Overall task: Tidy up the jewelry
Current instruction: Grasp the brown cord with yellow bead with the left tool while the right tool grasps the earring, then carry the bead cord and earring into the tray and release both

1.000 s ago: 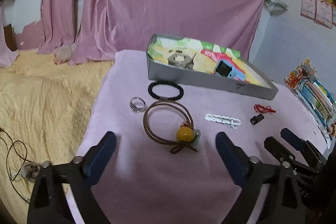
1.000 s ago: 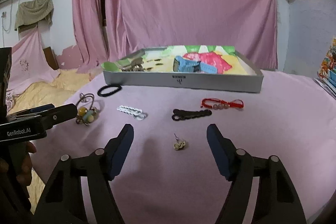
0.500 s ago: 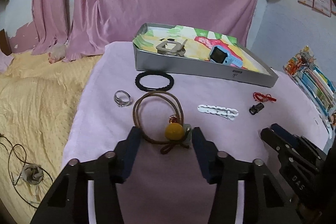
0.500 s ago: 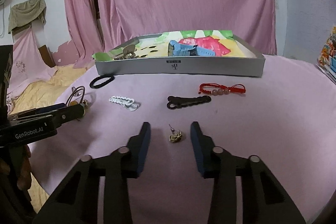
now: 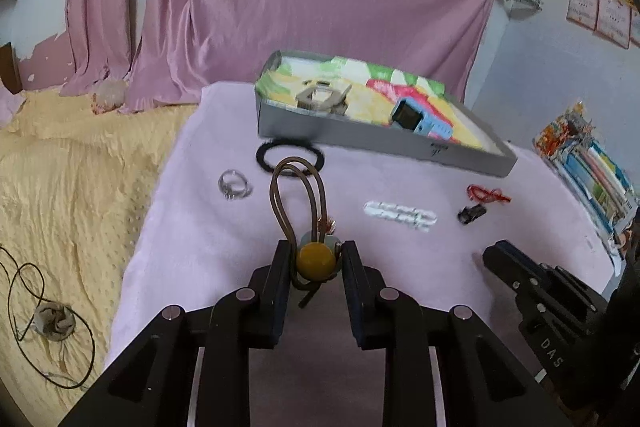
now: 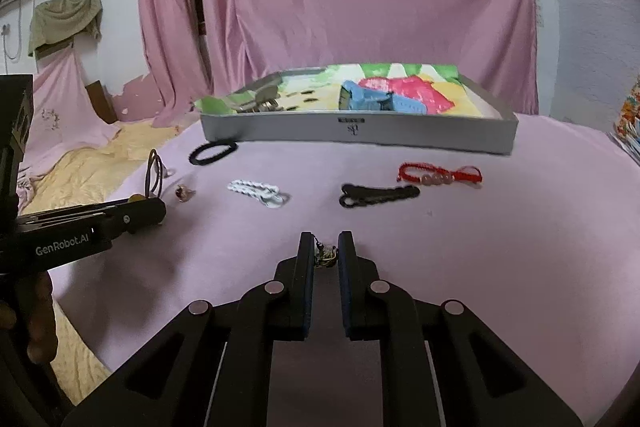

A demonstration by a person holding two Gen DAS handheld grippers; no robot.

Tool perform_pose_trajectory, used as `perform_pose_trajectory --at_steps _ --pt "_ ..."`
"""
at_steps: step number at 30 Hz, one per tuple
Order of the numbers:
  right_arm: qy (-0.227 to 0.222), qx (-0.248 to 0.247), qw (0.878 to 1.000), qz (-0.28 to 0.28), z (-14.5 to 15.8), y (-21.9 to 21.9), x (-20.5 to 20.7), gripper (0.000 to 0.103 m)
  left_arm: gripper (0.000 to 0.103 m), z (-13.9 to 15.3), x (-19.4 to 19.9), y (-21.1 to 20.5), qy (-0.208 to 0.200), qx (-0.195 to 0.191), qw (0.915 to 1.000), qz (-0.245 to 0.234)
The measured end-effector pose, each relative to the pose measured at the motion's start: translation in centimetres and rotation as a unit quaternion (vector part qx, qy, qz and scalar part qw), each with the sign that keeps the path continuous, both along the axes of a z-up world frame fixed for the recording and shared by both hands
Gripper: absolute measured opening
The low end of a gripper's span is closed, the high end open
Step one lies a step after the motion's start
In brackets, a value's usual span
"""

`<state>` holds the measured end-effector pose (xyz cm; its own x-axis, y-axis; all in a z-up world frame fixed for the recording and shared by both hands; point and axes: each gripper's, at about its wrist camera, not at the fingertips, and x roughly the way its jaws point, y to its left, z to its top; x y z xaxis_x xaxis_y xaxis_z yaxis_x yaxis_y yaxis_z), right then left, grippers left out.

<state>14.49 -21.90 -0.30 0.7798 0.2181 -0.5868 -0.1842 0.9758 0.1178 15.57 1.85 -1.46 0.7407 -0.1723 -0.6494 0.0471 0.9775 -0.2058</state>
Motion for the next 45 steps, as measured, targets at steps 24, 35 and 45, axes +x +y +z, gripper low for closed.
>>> perform_pose_trajectory --at_steps 24,35,45 --pt "-0.027 0.027 0.999 0.008 7.8 -5.8 12.4 0.011 0.023 4.4 14.3 -6.6 0.0 -0.004 0.999 -0.044" --pt "0.072 0.037 0.996 0.027 2.7 -5.8 19.3 0.011 0.024 1.7 18.1 -7.5 0.07 0.007 0.9966 -0.043" --pt "0.119 0.039 0.992 0.026 0.4 -5.7 20.9 0.011 0.024 0.8 18.7 -7.6 0.092 0.012 0.9949 -0.038"
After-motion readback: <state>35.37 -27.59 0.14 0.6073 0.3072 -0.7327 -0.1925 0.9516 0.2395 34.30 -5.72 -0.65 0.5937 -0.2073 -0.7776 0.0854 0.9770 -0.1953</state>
